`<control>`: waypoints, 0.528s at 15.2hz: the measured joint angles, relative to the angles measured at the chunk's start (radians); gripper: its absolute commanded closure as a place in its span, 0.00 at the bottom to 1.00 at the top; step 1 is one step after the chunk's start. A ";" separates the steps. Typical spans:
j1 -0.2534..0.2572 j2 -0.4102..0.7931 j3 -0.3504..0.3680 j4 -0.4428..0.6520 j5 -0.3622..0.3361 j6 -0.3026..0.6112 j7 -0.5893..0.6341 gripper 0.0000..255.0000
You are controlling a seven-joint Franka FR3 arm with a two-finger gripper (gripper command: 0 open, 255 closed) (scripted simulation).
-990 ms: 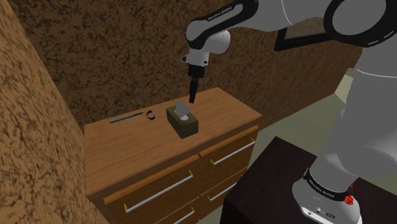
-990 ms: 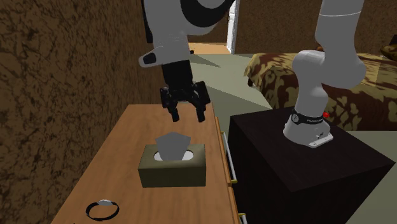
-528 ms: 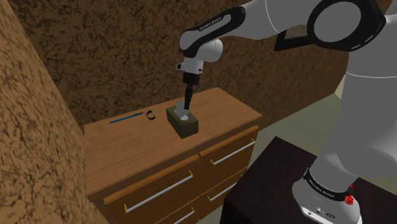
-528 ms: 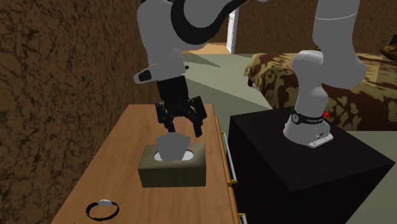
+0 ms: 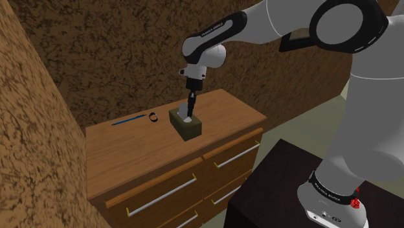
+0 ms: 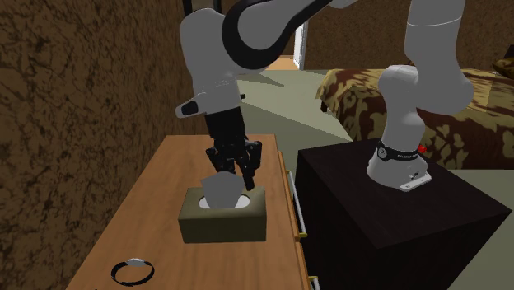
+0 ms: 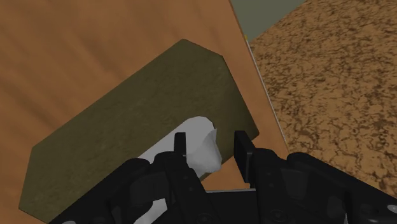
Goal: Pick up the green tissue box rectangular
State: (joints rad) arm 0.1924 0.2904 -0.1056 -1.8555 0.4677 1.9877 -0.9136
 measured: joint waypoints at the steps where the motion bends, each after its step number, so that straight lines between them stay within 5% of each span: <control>1: 0.000 -0.001 0.000 -0.002 0.000 0.002 0.000 1.00; 8: -0.002 -0.003 -0.002 0.010 -0.004 -0.010 0.006 1.00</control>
State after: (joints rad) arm 0.1909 0.2876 -0.1080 -1.8452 0.4632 1.9774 -0.9078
